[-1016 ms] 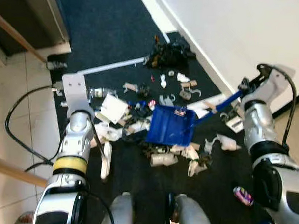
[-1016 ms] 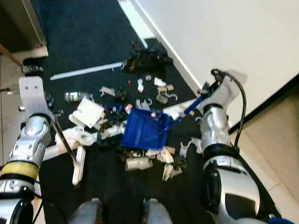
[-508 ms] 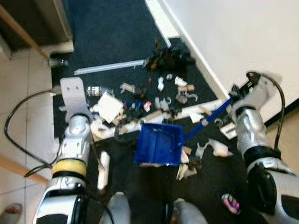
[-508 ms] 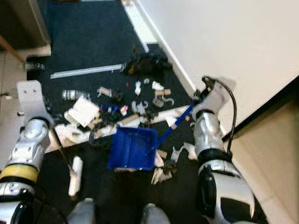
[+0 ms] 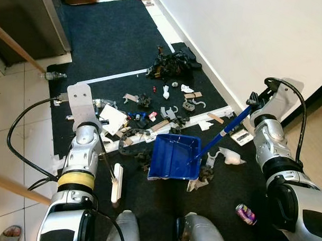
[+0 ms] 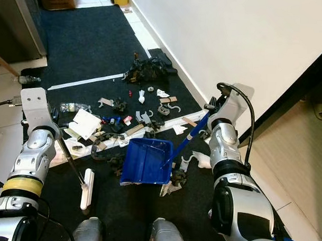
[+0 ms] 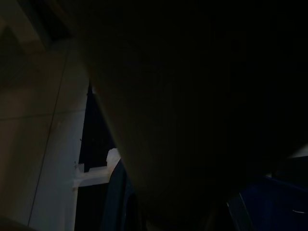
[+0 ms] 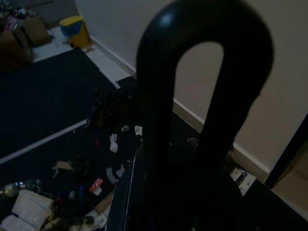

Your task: Sweep floor

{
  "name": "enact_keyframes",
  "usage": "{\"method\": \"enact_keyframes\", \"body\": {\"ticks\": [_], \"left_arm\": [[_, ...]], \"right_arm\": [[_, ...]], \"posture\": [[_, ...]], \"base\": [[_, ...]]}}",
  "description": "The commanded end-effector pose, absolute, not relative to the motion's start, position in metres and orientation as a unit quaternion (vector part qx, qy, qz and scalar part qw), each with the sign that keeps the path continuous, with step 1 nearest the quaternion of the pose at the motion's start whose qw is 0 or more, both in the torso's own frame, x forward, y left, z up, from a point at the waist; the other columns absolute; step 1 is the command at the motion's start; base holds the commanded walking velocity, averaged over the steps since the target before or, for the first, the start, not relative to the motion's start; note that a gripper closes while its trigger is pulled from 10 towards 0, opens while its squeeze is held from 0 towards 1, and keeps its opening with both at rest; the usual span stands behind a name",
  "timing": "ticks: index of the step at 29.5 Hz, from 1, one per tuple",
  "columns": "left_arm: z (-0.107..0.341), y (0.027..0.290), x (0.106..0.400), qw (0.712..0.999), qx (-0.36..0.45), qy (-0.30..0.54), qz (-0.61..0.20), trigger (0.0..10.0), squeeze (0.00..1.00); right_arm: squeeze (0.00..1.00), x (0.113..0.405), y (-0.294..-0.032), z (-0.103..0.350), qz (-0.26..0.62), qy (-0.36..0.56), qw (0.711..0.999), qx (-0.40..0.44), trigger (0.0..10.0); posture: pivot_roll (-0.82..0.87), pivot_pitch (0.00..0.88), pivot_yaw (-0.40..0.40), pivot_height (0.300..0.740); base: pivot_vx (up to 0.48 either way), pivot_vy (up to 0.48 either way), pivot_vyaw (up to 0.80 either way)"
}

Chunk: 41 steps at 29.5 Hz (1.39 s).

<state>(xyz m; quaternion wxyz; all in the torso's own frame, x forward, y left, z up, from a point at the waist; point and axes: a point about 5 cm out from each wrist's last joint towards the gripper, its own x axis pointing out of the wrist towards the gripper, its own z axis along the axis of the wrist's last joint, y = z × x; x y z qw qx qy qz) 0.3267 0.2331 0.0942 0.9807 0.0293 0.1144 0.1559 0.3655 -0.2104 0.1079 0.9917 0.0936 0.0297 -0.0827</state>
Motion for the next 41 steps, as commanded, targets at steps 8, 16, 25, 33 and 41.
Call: {"method": "enact_keyframes", "body": {"ticks": [8, 16, 25, 33, 41], "left_arm": [[0.103, 0.237, 0.33, 0.983, 0.038, 0.093, 0.154, 10.0, 0.0], [0.112, 0.234, 0.335, 0.986, 0.09, 0.071, 0.124, 10.0, 0.0], [0.121, 0.234, 0.34, 0.984, 0.145, 0.043, 0.09, 10.0, 0.0], [0.144, 0.254, 0.344, 0.983, 0.151, 0.005, 0.101, 10.0, 0.0], [0.158, 0.266, 0.344, 0.981, 0.157, -0.021, 0.114, 10.0, 0.0]], "right_arm": [[0.0, 0.364, -0.21, 0.109, -0.082, 0.016, 0.993, 0.08, 10.0], [0.0, 0.361, -0.226, 0.113, -0.125, -0.002, 0.991, 0.054, 10.0], [0.0, 0.357, -0.248, 0.121, -0.185, -0.014, 0.982, -0.039, 10.0], [0.0, 0.353, -0.275, 0.13, -0.235, -0.014, 0.966, -0.104, 10.0], [0.0, 0.351, -0.294, 0.139, -0.274, -0.019, 0.958, -0.086, 10.0]], "posture": [[0.14, 0.069, -0.079, 0.74], [0.13, 0.062, -0.075, 0.74], [0.12, 0.115, -0.058, 0.74], [0.14, 0.198, -0.058, 0.74], [0.16, 0.228, -0.063, 0.74]], "base": [[0.0, -0.3, 0.0], [0.0, 0.0, 0.0], [0.0, 0.0, 0.0], [0.0, 0.0, 0.0], [0.0, 0.0, 0.0]]}}
